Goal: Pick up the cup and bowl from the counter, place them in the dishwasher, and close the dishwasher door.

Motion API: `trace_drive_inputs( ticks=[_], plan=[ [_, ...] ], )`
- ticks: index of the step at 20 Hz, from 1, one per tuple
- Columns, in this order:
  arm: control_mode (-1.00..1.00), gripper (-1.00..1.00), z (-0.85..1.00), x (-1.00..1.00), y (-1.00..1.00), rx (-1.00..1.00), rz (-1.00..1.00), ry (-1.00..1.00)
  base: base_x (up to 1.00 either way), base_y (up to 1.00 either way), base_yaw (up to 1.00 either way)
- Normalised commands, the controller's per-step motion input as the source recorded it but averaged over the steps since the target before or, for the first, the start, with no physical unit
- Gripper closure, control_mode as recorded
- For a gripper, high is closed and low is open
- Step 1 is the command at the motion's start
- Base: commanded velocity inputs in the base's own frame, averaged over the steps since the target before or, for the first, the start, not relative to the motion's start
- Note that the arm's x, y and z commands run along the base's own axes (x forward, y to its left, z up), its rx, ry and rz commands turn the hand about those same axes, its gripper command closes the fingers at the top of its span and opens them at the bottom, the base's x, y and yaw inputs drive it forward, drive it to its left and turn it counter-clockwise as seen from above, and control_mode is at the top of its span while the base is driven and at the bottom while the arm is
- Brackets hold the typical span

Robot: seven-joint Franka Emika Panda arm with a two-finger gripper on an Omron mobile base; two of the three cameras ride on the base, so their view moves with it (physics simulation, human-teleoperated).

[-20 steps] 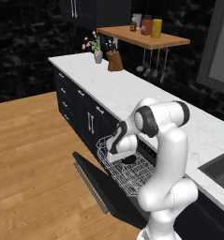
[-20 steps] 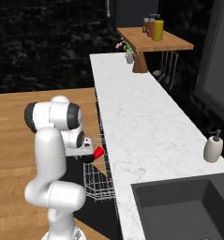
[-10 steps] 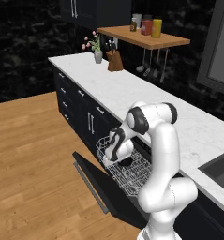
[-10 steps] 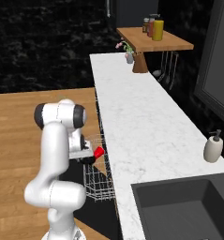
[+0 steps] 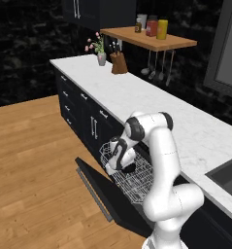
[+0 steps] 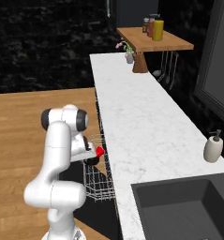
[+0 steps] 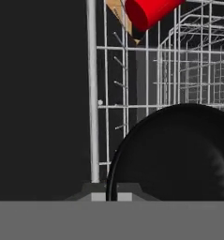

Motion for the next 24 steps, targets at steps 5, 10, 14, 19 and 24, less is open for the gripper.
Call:
trace_drive_inputs(
  ticks=[5,10,14,19,24],
  plan=[
    [-1.00,1.00,-0.36,0.54,-0.27,-0.06,0.00,0.00,0.00,0.00,0.00],
    [-1.00,1.00,-0.53,0.41,-0.11,-0.07,0.00,0.00,0.00,0.00,0.00],
    [-1.00,1.00,-0.71,0.22,0.00,-0.08,0.00,0.00,0.00,0.00,0.00],
    [-1.00,1.00,-0.81,0.02,0.20,-0.05,0.00,0.01,0.00,0.00,0.00],
    [-1.00,-1.00,-1.00,-0.39,1.00,-0.04,0.00,0.03,0.00,0.00,0.00]
  ],
)
